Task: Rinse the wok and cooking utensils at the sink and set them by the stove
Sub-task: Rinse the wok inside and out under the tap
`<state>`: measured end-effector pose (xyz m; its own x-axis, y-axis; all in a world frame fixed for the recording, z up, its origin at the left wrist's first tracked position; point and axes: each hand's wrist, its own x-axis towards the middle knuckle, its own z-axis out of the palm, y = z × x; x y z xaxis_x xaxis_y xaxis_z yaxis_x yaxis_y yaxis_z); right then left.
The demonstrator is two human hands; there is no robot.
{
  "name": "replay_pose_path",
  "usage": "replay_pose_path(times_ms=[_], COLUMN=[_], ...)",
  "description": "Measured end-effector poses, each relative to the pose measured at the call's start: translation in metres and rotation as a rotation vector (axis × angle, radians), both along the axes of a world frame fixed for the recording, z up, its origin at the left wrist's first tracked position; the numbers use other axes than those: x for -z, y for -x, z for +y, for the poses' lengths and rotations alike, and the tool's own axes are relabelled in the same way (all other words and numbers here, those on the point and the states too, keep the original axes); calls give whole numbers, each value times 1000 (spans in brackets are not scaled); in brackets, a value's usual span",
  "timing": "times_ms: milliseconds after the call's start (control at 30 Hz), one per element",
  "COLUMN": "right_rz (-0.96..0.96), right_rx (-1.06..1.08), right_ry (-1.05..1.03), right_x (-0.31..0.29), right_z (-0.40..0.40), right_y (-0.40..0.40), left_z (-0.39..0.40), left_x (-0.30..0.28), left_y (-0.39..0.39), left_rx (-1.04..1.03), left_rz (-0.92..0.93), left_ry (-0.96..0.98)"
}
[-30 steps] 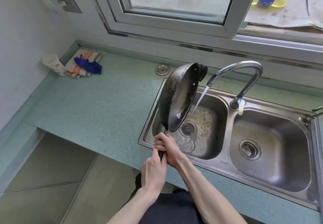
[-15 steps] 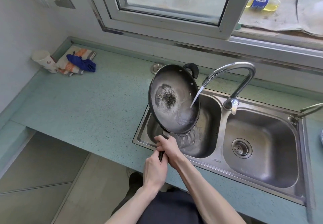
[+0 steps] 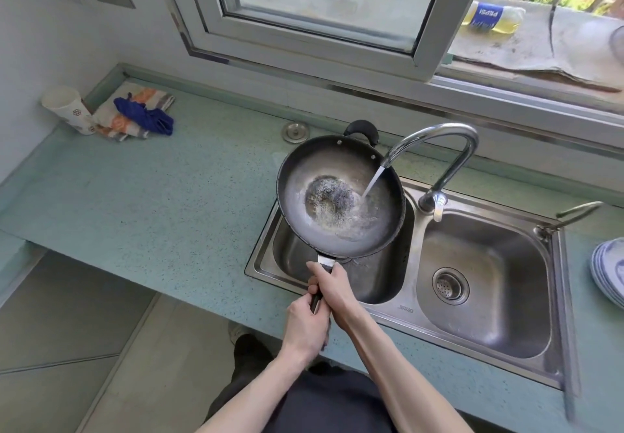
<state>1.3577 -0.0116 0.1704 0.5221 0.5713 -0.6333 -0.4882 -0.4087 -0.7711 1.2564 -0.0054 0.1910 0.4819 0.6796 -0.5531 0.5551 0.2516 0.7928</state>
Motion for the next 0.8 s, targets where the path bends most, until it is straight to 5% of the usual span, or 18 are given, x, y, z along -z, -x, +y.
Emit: replay_pose_path(times_ms=[800], right_rz=[-212], right_rx=[-31], right_ry=[236], right_x=[15], right_z=[-37], right_y=[-26], left_z=[-34], left_x=[4], left_y=[-22], left_rx=[-34], left_rz=[-136], left_ry=[219])
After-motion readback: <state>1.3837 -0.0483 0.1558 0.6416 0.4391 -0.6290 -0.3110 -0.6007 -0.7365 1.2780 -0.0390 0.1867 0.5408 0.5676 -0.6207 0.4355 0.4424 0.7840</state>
